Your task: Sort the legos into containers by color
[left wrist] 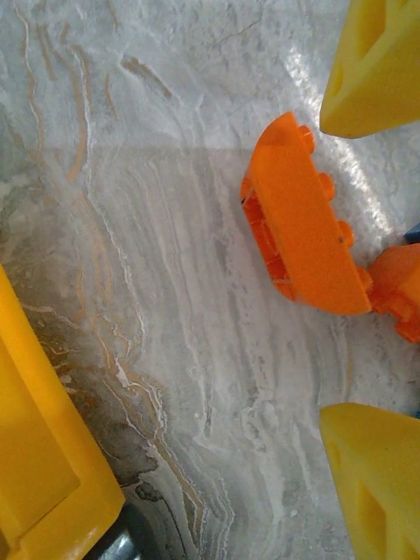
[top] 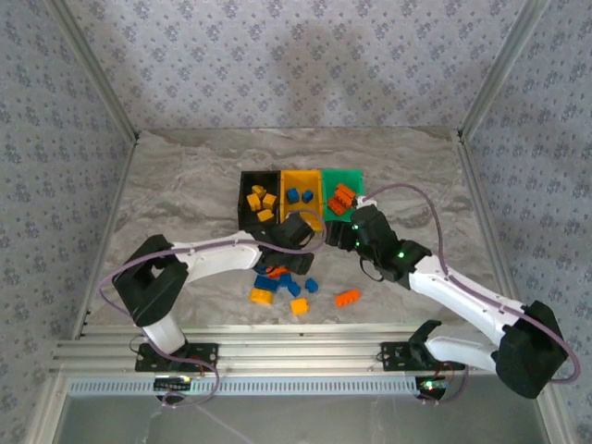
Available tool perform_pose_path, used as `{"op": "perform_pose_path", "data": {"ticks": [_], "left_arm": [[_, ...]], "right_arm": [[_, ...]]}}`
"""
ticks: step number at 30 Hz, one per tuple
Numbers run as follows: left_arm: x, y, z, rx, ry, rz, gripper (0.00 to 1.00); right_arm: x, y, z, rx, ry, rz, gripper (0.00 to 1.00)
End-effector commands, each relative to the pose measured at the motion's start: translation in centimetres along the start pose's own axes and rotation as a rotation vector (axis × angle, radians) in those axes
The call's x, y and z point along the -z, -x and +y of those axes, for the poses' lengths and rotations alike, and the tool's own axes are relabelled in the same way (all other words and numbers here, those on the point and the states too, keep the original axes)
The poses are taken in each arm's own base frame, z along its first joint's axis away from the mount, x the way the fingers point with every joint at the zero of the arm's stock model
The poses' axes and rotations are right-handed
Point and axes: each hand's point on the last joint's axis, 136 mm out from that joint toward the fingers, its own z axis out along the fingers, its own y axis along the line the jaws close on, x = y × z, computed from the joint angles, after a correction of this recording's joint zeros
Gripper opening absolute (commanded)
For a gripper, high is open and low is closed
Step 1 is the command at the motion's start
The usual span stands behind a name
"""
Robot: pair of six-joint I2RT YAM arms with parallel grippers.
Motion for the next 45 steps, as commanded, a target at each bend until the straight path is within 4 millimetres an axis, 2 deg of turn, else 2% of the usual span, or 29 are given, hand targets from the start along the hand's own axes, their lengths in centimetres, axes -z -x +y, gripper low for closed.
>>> {"op": "perform_pose_path", "data": {"ticks": [1,8,11,15,18,26,33,38,42,45], "left_arm": [[-0.5,0.3,0.1,-0.06,0.034,0.011,0.81],[-2.1,0.4,-1.1,-0.106,0.005,0.026,0.81],[-2.6,0.3,-1.5,-0.116,-0.012,0.037,0.77],[-3.2,-0.1,-1.9,-0.119,-0.027,0.067,0.69],[-3.5,-0.2,-2.3,-0.11,-0.047,0.076,0.59],[-3.4,0.4,-3.4,-0.109,-0.091,0.057,0.38],[-2.1,1.4,-3.6,-0.09,-0.107,0.016,0.22],[0.3,3.2,-4.4,-0.044,-0.168,-0.049,0.16],[3.3,6.8,-5.5,-0.003,-0.23,-0.168,0.16],[4.3,10.0,-6.2,0.022,-0.259,-0.229,0.16]], "right_arm": [[0.6,-0.3,-1.5,-0.023,-0.042,-0.012,0.75],[1.9,0.5,-2.3,-0.043,-0.056,-0.049,0.75],[2.5,0.8,-2.6,-0.049,-0.059,-0.065,0.76],[3.1,0.8,-3.2,-0.058,-0.068,-0.071,0.76],[3.6,1.0,-3.5,-0.068,-0.07,-0.089,0.76],[4.3,1.2,-4.2,-0.083,-0.077,-0.107,0.76],[4.8,0.9,-4.9,-0.099,-0.091,-0.111,0.76],[5.1,0.7,-5.5,-0.113,-0.106,-0.113,0.76],[5.3,0.4,-6.3,-0.126,-0.126,-0.117,0.76],[5.2,0.2,-6.8,-0.14,-0.142,-0.115,0.76]]}}
